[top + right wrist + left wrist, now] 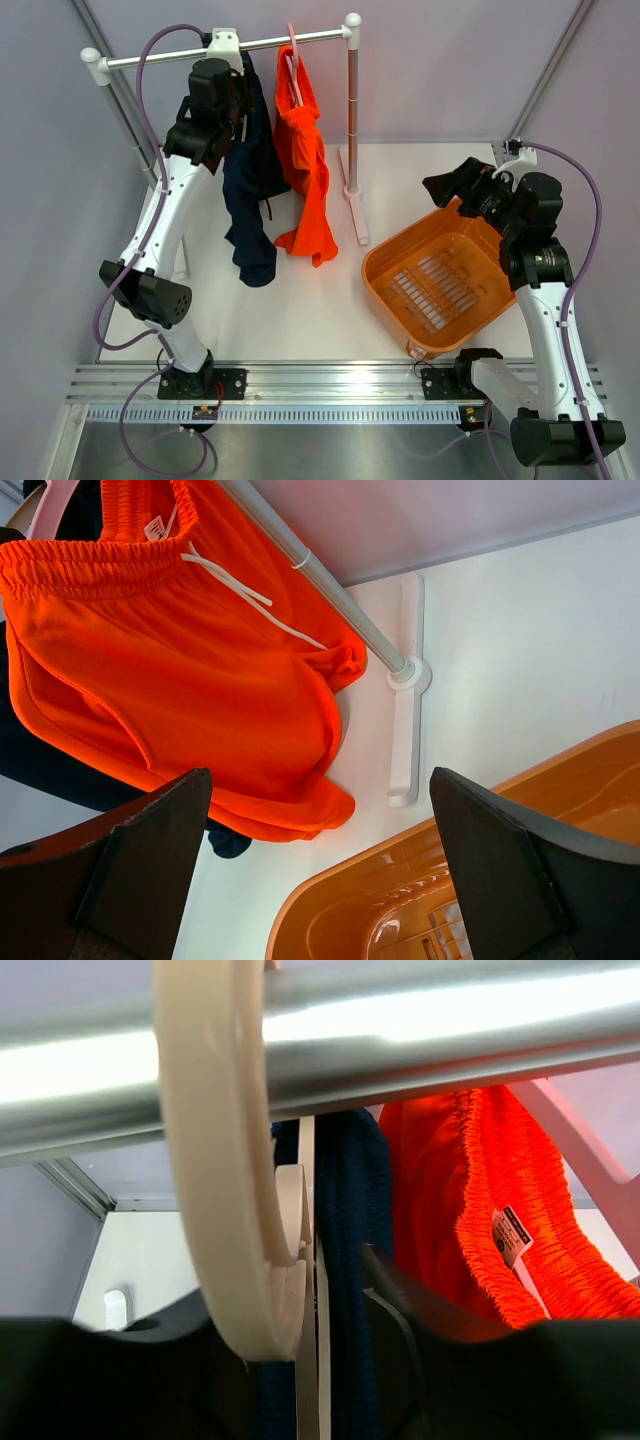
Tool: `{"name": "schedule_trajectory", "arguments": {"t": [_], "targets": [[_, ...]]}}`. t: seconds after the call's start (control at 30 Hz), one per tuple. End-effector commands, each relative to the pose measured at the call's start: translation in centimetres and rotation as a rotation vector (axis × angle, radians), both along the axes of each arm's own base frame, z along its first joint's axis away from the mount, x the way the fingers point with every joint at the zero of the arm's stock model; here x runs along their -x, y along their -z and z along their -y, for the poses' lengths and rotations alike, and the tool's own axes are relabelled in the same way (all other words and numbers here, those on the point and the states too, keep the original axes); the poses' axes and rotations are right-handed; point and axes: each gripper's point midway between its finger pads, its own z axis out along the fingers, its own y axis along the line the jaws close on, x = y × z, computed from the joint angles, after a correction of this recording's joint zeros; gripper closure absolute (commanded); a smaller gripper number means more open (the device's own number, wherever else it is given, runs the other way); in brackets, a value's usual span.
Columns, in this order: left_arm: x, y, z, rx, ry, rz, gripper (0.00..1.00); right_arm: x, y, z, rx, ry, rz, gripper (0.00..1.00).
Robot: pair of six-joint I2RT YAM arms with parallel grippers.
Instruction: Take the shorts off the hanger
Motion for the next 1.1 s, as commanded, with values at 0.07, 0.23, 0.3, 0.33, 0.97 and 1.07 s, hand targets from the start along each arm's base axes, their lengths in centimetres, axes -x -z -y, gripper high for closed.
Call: {"name": "schedule_trajectory", "arguments": {"t": [0.07, 0.23, 0.3, 0.33, 0.97, 1.07], "targets": [[0.1, -1.8, -0.1, 0.020, 0.012, 0.039, 0.74, -0.1, -1.5, 0.2, 0.019, 0.006, 0.048, 0.01], [1.1, -4.1, -0.1, 0.027, 0.028, 0.073, 1.00, 0.0, -1.6, 0.2, 0.017, 0.003, 0.050, 0.01], [1.6, -5.0, 0.1, 0.033, 0.048, 0.082, 1.00, 0.0, -1.7, 0.1, 0.016, -0.001, 0.052, 0.01], [1.9, -5.5, 0.0, 0.035, 0.050, 0.091, 1.00, 0.0, -1.7, 0.0, 0.016, -0.004, 0.052, 0.00], [11.7, -7.1, -1.7, 0.103, 0.074, 0.028, 1.00, -0.2, -1.2, -1.5, 0.007, -0.108, 0.048, 0.01], [14.1, -5.6, -1.3, 0.087, 0.108, -0.030, 1.00, 0.4, -1.2, -2.7, -0.003, -0.193, 0.050, 0.01]]}}
